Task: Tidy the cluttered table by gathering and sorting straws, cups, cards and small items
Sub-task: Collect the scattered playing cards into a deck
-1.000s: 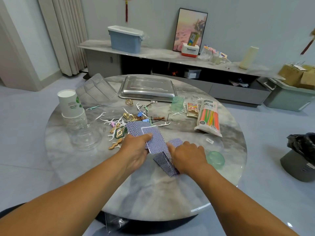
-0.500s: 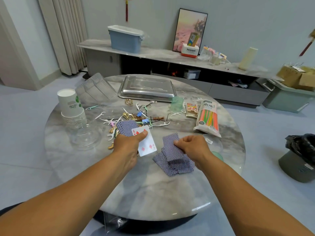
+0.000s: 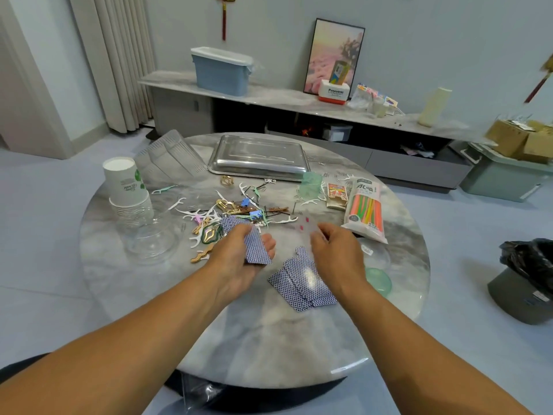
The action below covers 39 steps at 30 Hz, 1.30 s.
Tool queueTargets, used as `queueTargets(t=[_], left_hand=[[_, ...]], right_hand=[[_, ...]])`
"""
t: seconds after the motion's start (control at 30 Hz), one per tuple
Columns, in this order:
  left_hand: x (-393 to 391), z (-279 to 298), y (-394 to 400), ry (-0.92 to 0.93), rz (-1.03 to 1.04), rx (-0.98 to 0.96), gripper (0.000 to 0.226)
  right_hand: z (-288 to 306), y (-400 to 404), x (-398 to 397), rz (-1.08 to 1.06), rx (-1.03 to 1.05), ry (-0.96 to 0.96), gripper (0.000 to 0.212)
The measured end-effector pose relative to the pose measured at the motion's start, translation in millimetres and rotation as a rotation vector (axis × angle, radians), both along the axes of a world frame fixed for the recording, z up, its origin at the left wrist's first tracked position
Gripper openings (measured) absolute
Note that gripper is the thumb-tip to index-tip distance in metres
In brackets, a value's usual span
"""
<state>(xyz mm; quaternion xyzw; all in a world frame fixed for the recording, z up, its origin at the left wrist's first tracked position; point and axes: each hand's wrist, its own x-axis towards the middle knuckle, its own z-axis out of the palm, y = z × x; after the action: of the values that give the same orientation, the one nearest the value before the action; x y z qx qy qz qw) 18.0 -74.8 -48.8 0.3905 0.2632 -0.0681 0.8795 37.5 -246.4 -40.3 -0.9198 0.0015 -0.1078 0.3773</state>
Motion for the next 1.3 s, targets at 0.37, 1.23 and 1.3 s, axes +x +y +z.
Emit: queueTargets(t=[0.37,1.23,1.3], left_hand=[[-4,-4,-5,-0.04,-0.03,0.217,0.031],[2,-6,5,-0.031,0.125,0.256,0.03],[0,-5,4,-0.031,0.097,0.247,0.026]], right_hand=[[-1,17,-7,0.142,0.396,0.402,0.049],[-22,-20,8,-0.074,0.096,0.461,0.048],[-23,-17,3,-0.143,-0.212,0.347,0.06]])
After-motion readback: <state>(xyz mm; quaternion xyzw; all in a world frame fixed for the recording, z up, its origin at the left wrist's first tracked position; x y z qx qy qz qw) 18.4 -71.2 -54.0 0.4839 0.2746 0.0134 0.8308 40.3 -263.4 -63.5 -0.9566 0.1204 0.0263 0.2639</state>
